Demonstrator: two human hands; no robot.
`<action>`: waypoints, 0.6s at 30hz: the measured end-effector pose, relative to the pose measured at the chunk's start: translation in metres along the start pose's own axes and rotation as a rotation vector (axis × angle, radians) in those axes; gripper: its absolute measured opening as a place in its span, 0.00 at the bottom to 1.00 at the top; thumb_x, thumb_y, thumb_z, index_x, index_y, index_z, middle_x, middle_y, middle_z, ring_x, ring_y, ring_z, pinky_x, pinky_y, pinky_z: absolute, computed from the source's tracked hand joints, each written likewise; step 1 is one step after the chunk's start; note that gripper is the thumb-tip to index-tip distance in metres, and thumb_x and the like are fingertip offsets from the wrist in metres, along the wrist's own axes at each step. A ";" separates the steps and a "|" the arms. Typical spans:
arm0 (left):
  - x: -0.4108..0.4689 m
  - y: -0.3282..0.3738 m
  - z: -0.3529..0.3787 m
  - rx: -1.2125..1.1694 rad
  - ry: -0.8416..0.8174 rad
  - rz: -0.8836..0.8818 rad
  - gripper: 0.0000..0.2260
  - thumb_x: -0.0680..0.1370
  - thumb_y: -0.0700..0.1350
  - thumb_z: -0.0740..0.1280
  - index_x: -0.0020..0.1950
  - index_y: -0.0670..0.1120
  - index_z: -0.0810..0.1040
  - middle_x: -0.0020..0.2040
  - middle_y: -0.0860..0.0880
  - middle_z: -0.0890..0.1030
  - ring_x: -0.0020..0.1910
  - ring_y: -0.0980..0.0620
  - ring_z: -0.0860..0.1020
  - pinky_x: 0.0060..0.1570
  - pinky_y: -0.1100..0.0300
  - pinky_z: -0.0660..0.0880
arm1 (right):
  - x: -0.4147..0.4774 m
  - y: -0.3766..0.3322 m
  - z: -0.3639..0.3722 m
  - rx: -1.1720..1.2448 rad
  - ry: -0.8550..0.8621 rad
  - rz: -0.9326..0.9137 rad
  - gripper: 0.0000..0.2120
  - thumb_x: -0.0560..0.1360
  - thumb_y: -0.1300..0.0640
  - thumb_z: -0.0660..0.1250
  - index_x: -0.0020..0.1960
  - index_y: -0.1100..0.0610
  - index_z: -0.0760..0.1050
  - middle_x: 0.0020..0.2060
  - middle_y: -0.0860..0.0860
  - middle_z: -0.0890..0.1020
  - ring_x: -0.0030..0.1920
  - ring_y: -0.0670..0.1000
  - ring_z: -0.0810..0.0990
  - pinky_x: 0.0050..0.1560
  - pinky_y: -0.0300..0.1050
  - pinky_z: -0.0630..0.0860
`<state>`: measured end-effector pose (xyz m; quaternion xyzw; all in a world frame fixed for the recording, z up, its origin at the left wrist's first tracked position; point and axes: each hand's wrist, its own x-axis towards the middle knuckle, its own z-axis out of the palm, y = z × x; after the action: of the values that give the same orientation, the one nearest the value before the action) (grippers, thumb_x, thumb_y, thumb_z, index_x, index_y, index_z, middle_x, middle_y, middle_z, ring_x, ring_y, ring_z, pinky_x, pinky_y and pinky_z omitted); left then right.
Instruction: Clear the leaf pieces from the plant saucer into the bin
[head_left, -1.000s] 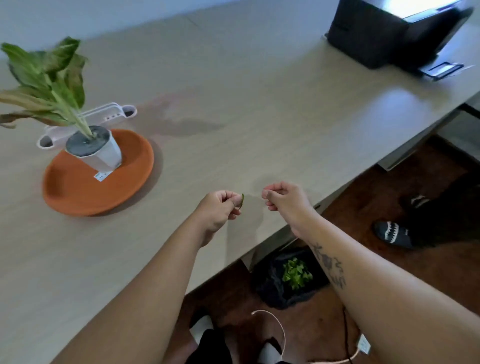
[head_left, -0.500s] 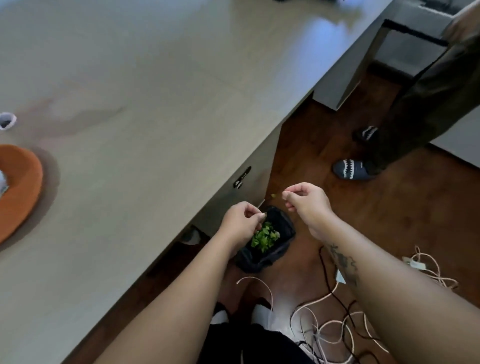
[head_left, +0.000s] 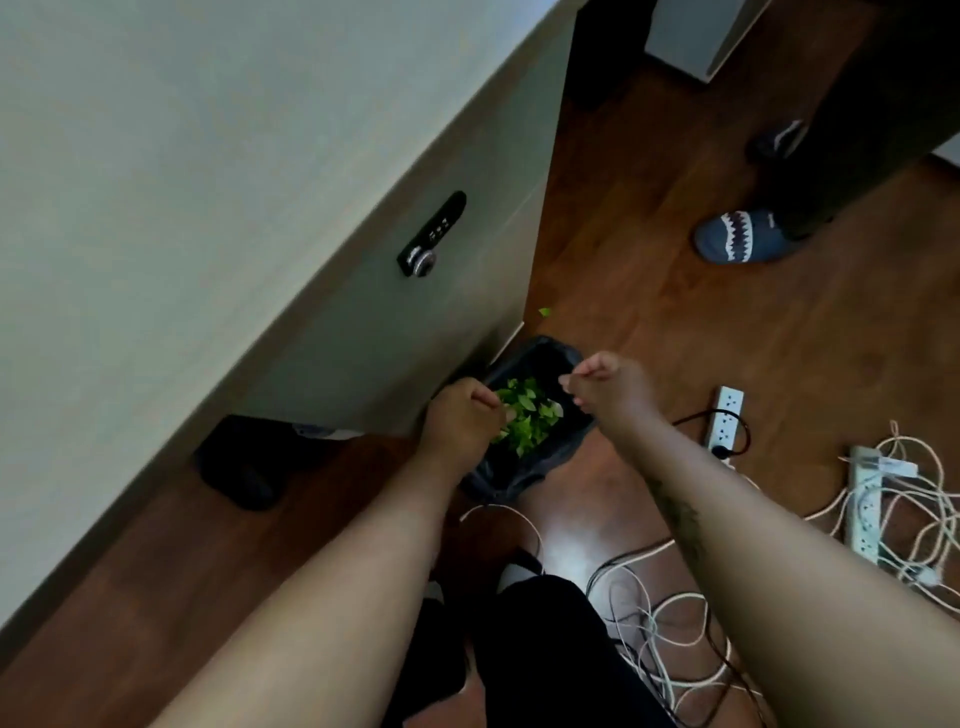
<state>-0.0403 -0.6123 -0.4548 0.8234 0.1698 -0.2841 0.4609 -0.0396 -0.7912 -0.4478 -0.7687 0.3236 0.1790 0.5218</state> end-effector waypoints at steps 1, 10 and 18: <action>0.011 -0.010 0.005 0.001 -0.007 -0.014 0.11 0.69 0.43 0.76 0.35 0.50 0.75 0.35 0.45 0.80 0.38 0.45 0.80 0.42 0.54 0.78 | 0.008 0.010 0.007 -0.018 -0.013 -0.017 0.10 0.72 0.59 0.72 0.34 0.53 0.73 0.33 0.54 0.79 0.37 0.53 0.76 0.41 0.50 0.75; 0.064 -0.048 0.024 0.181 -0.078 0.086 0.07 0.79 0.42 0.66 0.51 0.43 0.83 0.50 0.46 0.83 0.48 0.50 0.79 0.46 0.62 0.72 | 0.058 0.062 0.035 -0.358 -0.047 -0.220 0.08 0.77 0.62 0.65 0.40 0.59 0.79 0.37 0.54 0.80 0.41 0.53 0.77 0.37 0.39 0.64; 0.019 0.002 -0.007 0.232 0.008 0.187 0.05 0.78 0.42 0.66 0.46 0.42 0.81 0.41 0.47 0.81 0.38 0.53 0.78 0.34 0.68 0.68 | 0.007 0.008 0.013 -0.354 0.022 -0.161 0.08 0.78 0.57 0.64 0.45 0.59 0.79 0.39 0.54 0.81 0.37 0.51 0.76 0.33 0.42 0.66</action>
<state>-0.0225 -0.6072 -0.4624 0.8845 0.0605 -0.2542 0.3865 -0.0395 -0.7837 -0.4626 -0.8739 0.2302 0.1824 0.3873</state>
